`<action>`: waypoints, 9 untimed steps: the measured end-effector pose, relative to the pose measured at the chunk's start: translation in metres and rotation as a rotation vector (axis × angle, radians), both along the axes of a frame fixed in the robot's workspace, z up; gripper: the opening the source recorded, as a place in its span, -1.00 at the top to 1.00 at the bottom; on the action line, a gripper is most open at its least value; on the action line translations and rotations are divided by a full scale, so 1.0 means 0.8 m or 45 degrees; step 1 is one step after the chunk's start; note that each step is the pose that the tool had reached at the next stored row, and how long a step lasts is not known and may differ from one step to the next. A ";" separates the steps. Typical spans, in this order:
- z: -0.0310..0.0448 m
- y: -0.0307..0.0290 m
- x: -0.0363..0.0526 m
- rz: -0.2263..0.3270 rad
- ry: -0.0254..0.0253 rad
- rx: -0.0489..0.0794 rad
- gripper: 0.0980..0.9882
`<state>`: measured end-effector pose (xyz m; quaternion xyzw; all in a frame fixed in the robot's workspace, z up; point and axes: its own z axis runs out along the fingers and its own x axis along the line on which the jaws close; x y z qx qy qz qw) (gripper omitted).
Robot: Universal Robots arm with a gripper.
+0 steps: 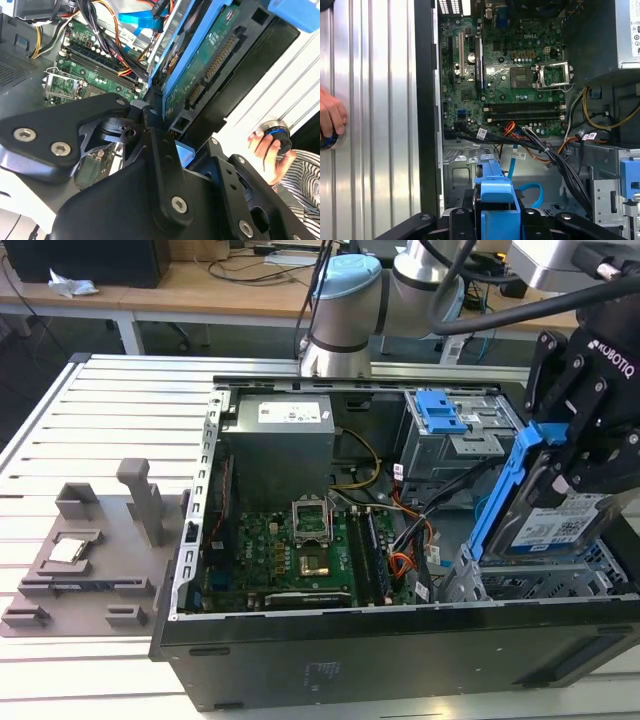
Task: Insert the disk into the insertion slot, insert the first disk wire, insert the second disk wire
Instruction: 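Insert the disk into the insertion slot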
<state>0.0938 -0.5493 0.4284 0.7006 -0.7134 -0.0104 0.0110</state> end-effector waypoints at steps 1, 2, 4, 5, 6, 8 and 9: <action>-0.0009 0.0000 0.000 0.000 0.0002 0.000 0.39; -0.0025 0.0000 0.000 0.000 0.0004 0.000 0.39; -0.0059 0.0000 0.000 -0.002 0.0011 0.000 0.39; -0.0068 0.0000 0.000 -0.003 0.0012 0.000 0.39; -0.0095 0.0000 0.000 -0.006 0.0017 0.000 0.39; -0.0122 0.0000 0.000 -0.008 0.0031 -0.001 0.39; -0.0144 0.0001 0.000 -0.008 0.0039 -0.002 0.39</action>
